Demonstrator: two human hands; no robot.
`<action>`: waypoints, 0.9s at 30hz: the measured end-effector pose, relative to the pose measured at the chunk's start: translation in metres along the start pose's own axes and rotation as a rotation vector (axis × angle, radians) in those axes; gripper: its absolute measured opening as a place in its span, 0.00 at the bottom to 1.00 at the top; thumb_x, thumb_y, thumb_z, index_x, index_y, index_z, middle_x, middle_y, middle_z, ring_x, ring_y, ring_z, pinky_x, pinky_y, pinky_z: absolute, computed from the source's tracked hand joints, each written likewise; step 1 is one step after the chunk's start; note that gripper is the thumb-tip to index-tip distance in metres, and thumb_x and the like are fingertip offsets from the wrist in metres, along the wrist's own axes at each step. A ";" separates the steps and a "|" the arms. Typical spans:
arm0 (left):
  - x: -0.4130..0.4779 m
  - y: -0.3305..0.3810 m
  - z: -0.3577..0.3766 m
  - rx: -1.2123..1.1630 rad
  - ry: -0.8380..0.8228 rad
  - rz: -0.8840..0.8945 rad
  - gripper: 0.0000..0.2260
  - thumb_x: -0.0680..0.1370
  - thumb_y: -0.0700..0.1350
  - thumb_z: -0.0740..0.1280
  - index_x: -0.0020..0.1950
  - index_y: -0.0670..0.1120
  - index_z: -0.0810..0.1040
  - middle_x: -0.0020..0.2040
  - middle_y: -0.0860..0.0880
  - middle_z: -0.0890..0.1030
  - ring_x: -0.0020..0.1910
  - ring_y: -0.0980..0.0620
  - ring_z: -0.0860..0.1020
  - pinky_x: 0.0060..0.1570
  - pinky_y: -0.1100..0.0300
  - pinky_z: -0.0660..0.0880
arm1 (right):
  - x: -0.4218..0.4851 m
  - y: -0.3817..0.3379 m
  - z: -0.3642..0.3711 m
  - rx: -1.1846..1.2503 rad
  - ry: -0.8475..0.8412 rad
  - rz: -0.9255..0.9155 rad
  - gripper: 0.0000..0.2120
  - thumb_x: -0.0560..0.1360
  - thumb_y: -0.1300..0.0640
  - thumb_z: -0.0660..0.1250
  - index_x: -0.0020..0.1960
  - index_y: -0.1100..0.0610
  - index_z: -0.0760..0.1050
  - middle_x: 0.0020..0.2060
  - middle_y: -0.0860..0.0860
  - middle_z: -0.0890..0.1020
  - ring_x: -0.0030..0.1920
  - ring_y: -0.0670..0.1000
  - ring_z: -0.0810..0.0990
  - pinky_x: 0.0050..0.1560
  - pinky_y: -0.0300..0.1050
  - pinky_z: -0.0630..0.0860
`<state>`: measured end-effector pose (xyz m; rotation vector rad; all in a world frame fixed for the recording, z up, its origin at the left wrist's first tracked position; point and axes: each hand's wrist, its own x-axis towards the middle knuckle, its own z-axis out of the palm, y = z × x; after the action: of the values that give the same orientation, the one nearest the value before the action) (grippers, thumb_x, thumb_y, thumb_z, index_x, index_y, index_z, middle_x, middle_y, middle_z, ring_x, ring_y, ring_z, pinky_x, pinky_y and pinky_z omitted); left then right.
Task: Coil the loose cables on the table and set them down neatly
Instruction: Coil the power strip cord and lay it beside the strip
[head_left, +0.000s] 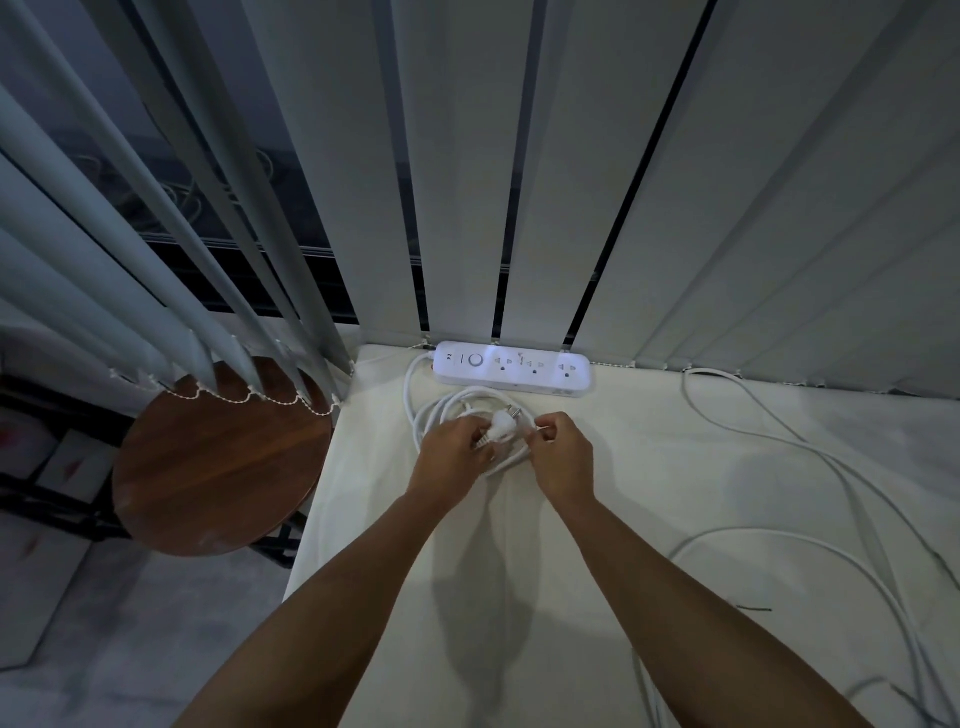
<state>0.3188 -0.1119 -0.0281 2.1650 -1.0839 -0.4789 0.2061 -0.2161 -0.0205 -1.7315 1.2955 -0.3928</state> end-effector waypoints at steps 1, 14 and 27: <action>0.000 0.001 0.001 -0.008 0.007 0.017 0.05 0.75 0.48 0.67 0.39 0.53 0.73 0.31 0.56 0.75 0.32 0.58 0.71 0.34 0.60 0.65 | 0.002 0.000 0.000 0.007 0.006 0.018 0.06 0.75 0.55 0.69 0.49 0.57 0.77 0.42 0.51 0.82 0.41 0.50 0.79 0.41 0.41 0.72; -0.023 -0.008 0.003 0.080 0.089 0.354 0.11 0.73 0.39 0.70 0.55 0.40 0.81 0.45 0.44 0.80 0.43 0.44 0.78 0.42 0.52 0.75 | 0.048 -0.027 -0.006 0.109 -0.132 0.096 0.03 0.73 0.61 0.70 0.46 0.54 0.79 0.42 0.53 0.84 0.41 0.54 0.82 0.53 0.55 0.80; -0.026 0.000 0.009 0.125 0.137 0.258 0.09 0.75 0.39 0.70 0.54 0.40 0.80 0.42 0.45 0.81 0.40 0.44 0.78 0.40 0.52 0.74 | 0.040 -0.019 -0.023 0.111 -0.146 0.110 0.03 0.74 0.63 0.68 0.47 0.57 0.77 0.40 0.54 0.82 0.33 0.51 0.81 0.46 0.50 0.82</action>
<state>0.2982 -0.0944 -0.0335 2.0889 -1.3215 -0.1466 0.2173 -0.2610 -0.0027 -1.5593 1.2338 -0.2650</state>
